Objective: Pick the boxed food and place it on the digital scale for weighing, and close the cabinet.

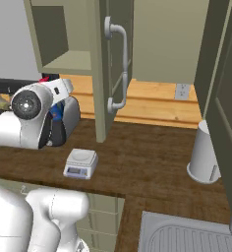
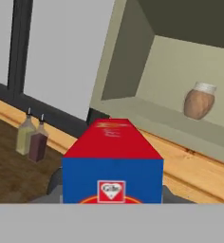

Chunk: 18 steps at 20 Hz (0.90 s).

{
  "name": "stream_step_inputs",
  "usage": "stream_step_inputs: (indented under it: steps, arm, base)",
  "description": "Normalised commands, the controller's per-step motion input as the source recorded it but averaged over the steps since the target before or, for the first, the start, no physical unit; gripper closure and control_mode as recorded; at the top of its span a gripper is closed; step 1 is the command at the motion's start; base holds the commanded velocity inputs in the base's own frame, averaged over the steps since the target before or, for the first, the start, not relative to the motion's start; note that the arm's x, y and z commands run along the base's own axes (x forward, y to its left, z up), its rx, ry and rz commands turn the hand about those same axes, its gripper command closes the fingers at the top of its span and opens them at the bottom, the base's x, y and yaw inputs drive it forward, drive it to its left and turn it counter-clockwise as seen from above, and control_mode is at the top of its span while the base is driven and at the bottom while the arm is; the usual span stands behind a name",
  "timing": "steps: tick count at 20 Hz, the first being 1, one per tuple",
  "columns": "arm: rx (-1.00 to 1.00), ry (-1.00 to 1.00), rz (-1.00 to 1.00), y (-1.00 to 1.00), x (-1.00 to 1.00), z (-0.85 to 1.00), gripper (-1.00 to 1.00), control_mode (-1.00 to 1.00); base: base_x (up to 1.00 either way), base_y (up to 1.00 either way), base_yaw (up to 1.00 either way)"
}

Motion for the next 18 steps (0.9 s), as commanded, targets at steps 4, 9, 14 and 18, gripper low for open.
stream_step_inputs:
  steps: [4, 9, 14, 18]
  arm:
    - [0.00, 0.02, 0.13, 0.29, 0.08, -0.82, 1.00, -1.00]
    - [0.00, 0.14, 0.18, 0.06, 0.23, -0.41, 1.00, -1.00]
    - [0.00, 0.13, 0.14, 0.02, 0.30, -0.48, 1.00, -1.00]
    - [0.00, 0.01, 0.15, 0.10, 0.36, -0.61, 1.00, -1.00]
  base:
    - [0.00, 0.00, 0.00]
    - [0.00, 0.00, 0.00]
    - [0.00, 0.00, 0.00]
    - [0.00, 0.00, 0.00]
